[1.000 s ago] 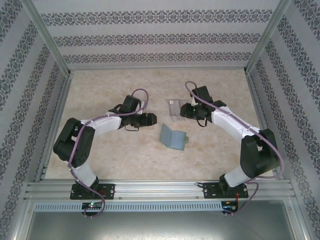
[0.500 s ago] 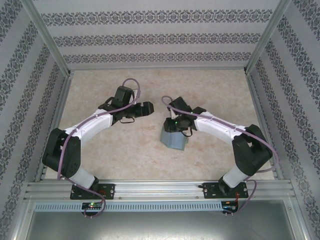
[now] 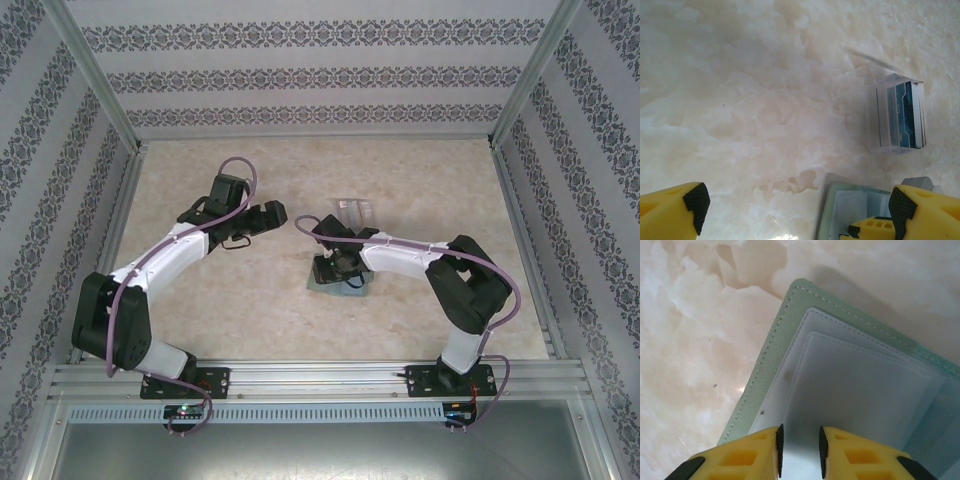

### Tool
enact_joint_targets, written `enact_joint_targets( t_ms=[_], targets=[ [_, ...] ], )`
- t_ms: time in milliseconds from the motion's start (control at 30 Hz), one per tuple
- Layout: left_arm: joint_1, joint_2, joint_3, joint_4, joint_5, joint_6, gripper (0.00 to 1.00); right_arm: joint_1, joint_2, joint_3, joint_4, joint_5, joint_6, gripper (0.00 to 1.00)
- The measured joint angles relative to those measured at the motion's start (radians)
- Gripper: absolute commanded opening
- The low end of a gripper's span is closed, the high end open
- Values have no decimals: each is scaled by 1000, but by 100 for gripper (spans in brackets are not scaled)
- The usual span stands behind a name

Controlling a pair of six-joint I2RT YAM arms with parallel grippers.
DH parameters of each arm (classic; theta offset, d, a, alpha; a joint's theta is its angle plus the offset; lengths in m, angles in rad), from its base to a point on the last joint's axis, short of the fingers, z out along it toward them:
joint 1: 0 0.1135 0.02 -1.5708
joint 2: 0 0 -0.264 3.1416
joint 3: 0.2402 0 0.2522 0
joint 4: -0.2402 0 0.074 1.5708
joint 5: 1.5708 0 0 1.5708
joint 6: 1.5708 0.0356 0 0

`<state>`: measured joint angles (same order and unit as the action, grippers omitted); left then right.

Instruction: Put the credit cards into the card holder

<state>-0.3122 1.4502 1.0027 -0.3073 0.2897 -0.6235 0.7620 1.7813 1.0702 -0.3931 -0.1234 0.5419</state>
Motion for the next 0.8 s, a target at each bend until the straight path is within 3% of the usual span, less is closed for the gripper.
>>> enact_joint_targets(
  t_ms=[200,467,667,800],
  targets=[
    [0,-24,-60,8,7,-13,94,-16,-43,-19,37,-40,-22,35],
    [0,-24,-83,74,60,-18,94,-121,-217,-49,63,-76,-26,37],
    [0,-23,-100,111,81,-21,94,-225,-254,-49,62,-66,-43,50],
    [-2,-23,-107,116,99,-21,96,-280,-253,-16,16,-21,-68,53]
  ],
)
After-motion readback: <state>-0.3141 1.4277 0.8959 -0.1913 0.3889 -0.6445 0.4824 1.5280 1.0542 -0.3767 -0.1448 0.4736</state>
